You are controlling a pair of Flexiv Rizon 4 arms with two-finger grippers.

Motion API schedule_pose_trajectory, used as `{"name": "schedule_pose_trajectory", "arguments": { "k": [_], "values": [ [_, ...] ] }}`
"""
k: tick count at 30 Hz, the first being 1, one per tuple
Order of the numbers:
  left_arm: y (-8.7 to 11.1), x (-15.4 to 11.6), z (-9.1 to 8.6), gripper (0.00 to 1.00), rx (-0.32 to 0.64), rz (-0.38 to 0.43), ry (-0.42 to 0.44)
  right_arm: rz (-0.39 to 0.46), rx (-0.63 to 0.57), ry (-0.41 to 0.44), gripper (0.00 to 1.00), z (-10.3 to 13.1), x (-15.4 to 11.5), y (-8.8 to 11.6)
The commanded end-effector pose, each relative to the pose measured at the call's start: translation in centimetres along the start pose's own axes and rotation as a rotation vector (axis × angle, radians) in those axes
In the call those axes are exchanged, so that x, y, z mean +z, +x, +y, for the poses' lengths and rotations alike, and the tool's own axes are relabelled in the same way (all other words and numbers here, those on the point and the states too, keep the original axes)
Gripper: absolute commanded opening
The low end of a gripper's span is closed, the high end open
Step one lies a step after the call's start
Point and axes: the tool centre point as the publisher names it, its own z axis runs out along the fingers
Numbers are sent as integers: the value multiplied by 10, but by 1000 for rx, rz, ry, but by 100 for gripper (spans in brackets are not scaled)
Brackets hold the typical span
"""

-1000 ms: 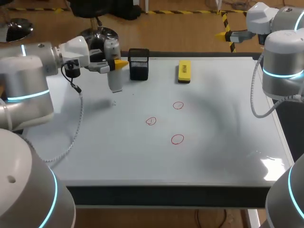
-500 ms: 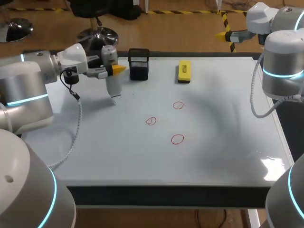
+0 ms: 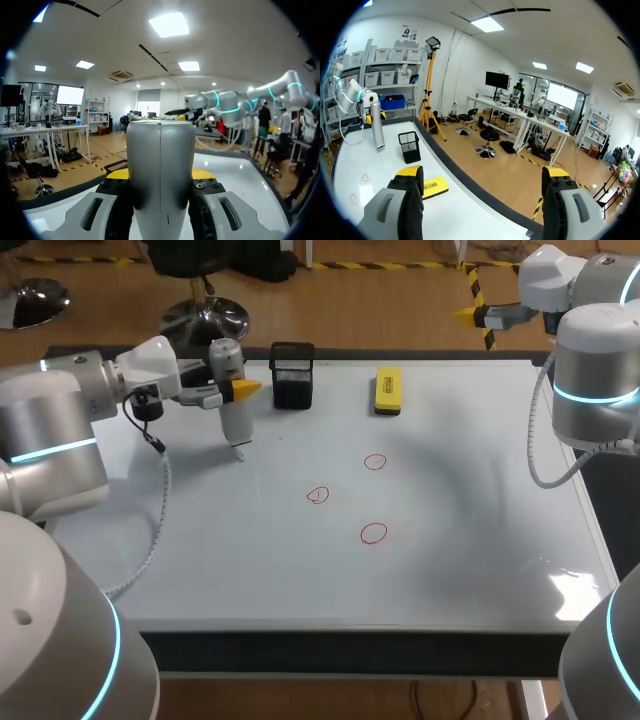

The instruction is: Pick up the inspection probe, press it on each red-marked spot on the whiteboard one by one, put down the probe, pick up the eraser, and wipe off all the red marks.

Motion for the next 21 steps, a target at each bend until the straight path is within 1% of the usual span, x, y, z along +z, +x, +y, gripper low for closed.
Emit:
{"name": "schedule_pose_trajectory", "arguments": {
  "k": [1, 21],
  "values": [
    [0, -1, 0, 0, 5, -2, 2, 2, 0, 2, 100, 0, 0, -1],
    [1, -3, -1, 0, 5, 2, 12, 2, 0, 2, 100, 0, 0, -1]
  ]
}}
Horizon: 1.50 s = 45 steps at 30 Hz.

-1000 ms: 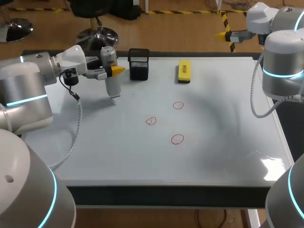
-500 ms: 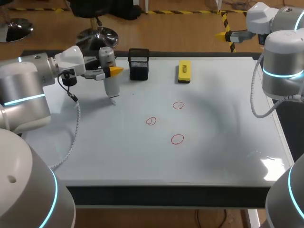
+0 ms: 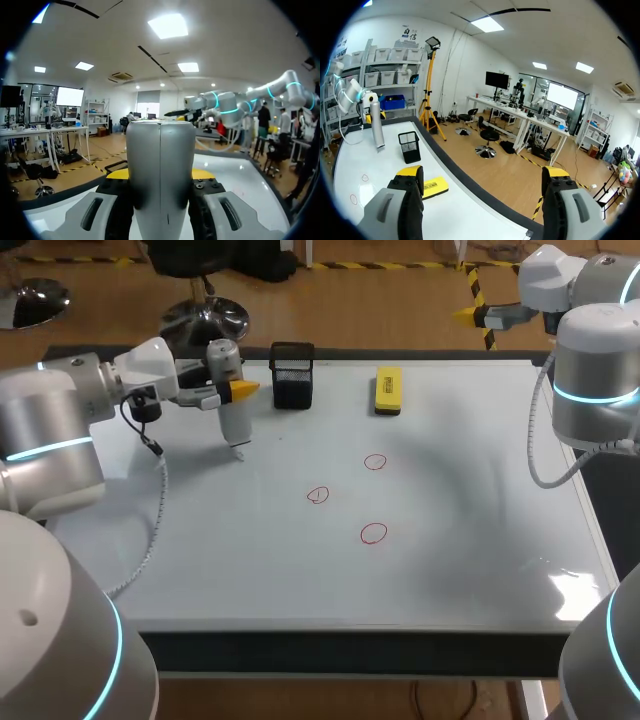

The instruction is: Pick up the inspection probe, press it on each red-marked spot on the whiteboard one by one, put down the probe, pick up the eraser, and wipe off all the red marks.

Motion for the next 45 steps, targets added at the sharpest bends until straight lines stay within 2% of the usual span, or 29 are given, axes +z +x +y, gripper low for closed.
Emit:
{"name": "schedule_pose_trajectory", "arguments": {
  "k": [1, 26, 33, 45],
  "values": [
    [0, 0, -1, 0, 1, -1, 1, 2, 0, 2, 100, 0, 0, -1],
    [0, 0, -1, 0, 1, -1, 1, 2, 0, 2, 100, 0, 0, -1],
    [0, 0, -1, 0, 1, -1, 1, 109, -47, 27, 100, 5, 15, 10],
    [0, 0, -1, 0, 1, -1, 1, 394, -195, 84, 100, 19, 55, 37]
  ]
}}
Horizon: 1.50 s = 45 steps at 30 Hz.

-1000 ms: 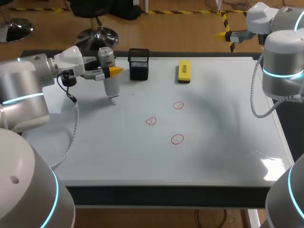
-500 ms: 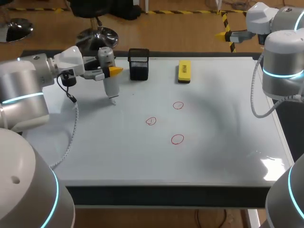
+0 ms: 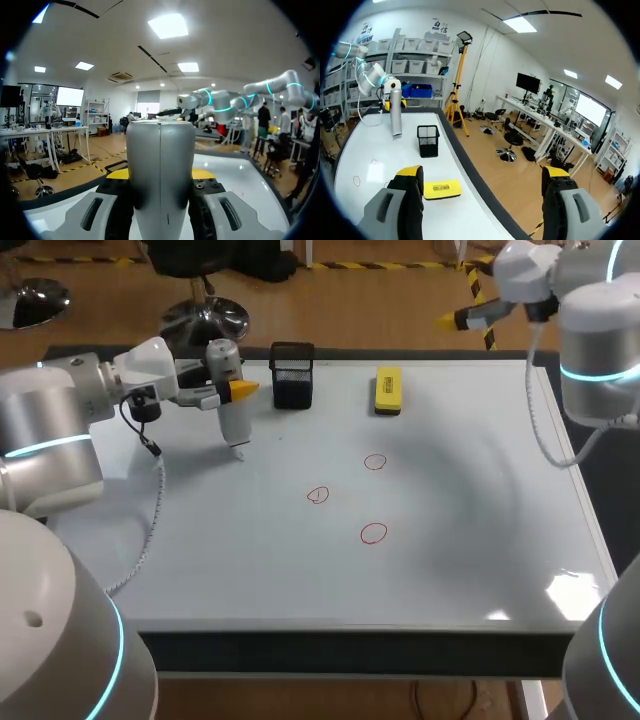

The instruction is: Pick up the inspection probe, press it on each red-marked spot on the whiteboard one by one, put down the probe, pick up the eraser, and wipe off all the red marks.

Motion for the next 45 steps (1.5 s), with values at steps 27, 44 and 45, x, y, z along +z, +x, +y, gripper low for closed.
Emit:
{"name": "schedule_pose_trajectory", "arguments": {
  "k": [27, 44, 45],
  "values": [
    [0, 0, -1, 0, 1, -1, 1, 787, -399, 315, 100, 17, 57, 44],
    [0, 0, -1, 0, 1, -1, 1, 1014, -688, 508, 100, 0, 63, 61],
    [0, 0, -1, 0, 1, -1, 1, 1022, -698, 513, 100, -1, 63, 63]
  ]
}}
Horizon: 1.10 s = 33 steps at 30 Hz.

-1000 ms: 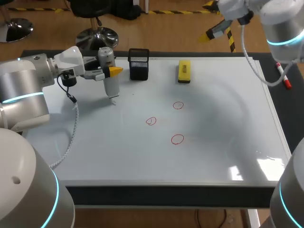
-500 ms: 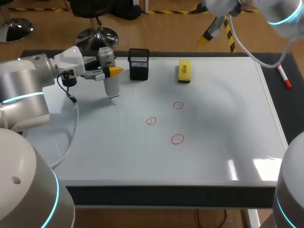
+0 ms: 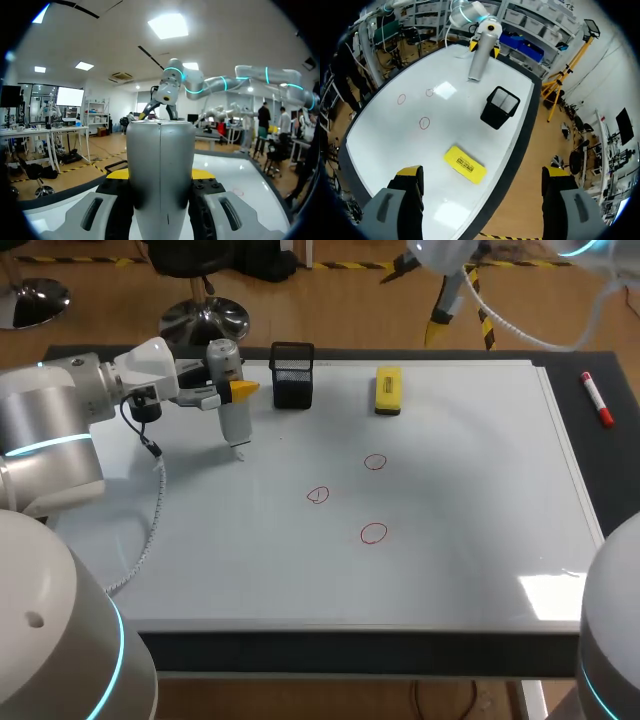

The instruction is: Pick up the inspection probe, press it on each red-marked spot on the whiteboard one by one, put down the probe, pick up the eraser, and wipe off all the red marks.

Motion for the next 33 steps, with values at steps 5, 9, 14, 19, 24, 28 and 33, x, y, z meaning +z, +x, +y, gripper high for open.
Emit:
{"name": "schedule_pose_trajectory", "arguments": {
  "k": [5, 9, 14, 19, 24, 28, 33],
  "values": [
    [0, 0, -1, 0, 0, 0, 0, 309, -42, 53, 100, 6, 8, 1],
    [0, 0, -1, 0, 0, 0, 0, 336, -73, 75, 100, 7, 14, 5],
    [0, 0, -1, 0, 0, 0, 0, 361, -154, 141, 100, 8, 19, 7],
    [0, 0, -1, 0, 0, 0, 0, 347, -215, 182, 100, 7, 23, 10],
    [0, 0, -1, 0, 0, 0, 0, 346, -270, 203, 100, 9, 31, 20],
    [0, 0, -1, 0, 0, 0, 0, 318, -319, 244, 100, 7, 35, 26],
    [0, 0, -1, 0, 0, 0, 0, 299, -308, 239, 100, 8, 35, 26]
  ]
}}
